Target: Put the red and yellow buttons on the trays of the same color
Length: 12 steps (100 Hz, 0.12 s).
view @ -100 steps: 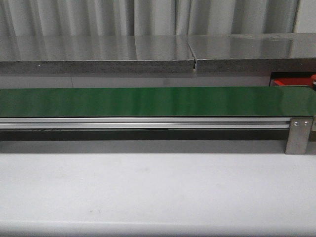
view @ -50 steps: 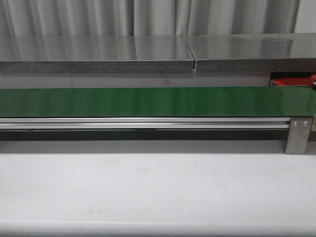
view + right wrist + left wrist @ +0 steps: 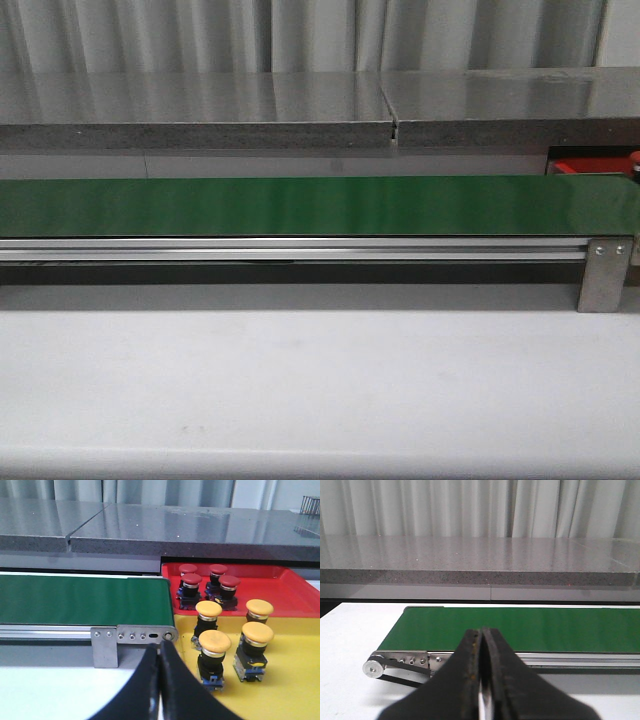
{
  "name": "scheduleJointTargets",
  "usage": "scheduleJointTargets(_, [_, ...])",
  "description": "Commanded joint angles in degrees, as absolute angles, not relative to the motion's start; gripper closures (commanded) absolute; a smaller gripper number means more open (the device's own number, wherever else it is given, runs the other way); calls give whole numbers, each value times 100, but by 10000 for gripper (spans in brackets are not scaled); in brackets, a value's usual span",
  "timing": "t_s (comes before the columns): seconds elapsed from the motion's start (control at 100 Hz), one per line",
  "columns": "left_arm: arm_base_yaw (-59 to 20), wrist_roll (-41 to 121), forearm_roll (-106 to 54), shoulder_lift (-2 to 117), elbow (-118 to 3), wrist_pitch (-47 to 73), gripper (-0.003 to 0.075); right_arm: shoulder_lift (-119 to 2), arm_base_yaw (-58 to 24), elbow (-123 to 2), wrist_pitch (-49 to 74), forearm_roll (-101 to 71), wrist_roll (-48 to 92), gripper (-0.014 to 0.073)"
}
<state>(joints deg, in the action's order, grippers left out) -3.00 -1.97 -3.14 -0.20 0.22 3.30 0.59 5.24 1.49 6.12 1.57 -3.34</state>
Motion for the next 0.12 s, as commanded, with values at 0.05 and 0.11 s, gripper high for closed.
scheduleJointTargets(0.05, [-296,-253,-314,-209,173,-140,741,158,522,25,191,226,-326,711])
scheduleJointTargets(0.11, [-296,-253,-314,-209,173,-140,741,158,522,25,191,226,-326,711])
